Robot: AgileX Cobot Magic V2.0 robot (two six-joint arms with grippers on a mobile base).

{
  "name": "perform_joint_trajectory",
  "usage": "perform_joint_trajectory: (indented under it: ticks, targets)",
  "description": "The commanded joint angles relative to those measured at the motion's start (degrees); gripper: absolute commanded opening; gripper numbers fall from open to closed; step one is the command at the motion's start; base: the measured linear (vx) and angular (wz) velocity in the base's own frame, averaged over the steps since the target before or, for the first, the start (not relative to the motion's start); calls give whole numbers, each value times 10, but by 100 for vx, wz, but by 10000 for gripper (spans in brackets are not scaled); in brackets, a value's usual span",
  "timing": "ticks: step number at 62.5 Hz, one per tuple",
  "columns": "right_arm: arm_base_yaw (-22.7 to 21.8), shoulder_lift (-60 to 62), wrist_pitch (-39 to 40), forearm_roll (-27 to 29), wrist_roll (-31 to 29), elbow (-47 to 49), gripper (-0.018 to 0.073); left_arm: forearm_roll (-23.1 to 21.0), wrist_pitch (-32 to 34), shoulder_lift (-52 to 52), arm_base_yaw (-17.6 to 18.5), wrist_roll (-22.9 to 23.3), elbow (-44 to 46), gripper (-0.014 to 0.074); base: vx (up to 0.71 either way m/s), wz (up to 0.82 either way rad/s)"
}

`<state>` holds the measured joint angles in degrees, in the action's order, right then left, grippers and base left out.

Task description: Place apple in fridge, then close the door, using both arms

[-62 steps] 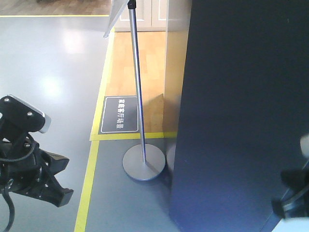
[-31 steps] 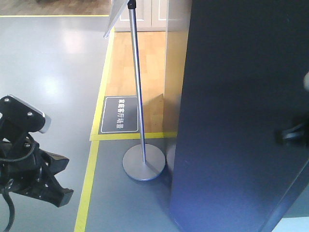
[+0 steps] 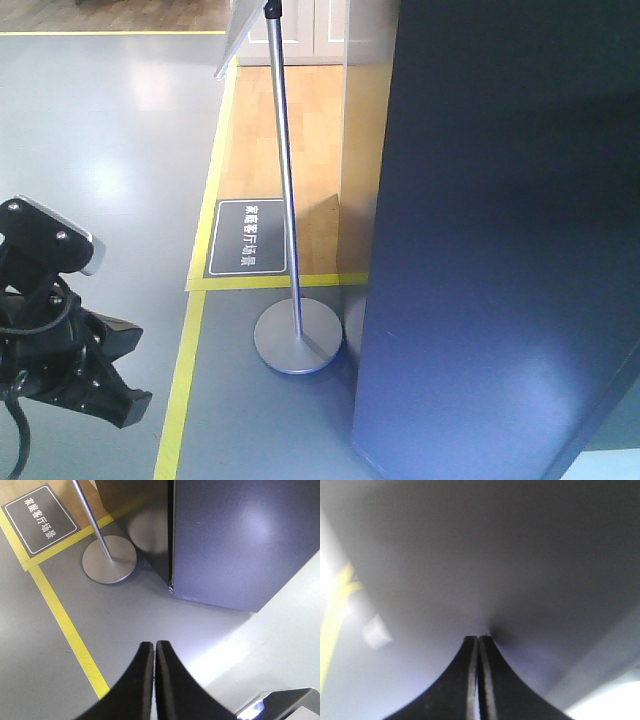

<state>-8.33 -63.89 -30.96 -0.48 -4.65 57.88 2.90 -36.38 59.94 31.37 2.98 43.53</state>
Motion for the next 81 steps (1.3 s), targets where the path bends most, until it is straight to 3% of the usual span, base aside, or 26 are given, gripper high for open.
perform_joint_trajectory:
  ticks: [1,22,58,81]
  targets:
    - [-22,-11,63,-11,-9,47,-4,0,30,-9,-1,5,13,-6,0,0]
    - [-25,-93,145,5,-11,124,-4,0,30,-9,-1,5,13,-6,0,0]
    - [-25,-270,219,12,-10,274,-4,0,30,-9,-1,5,13,-6,0,0]
    - [-25,-376,224,13,-10,376,-4,0,30,-9,-1,5,13,-6,0,0]
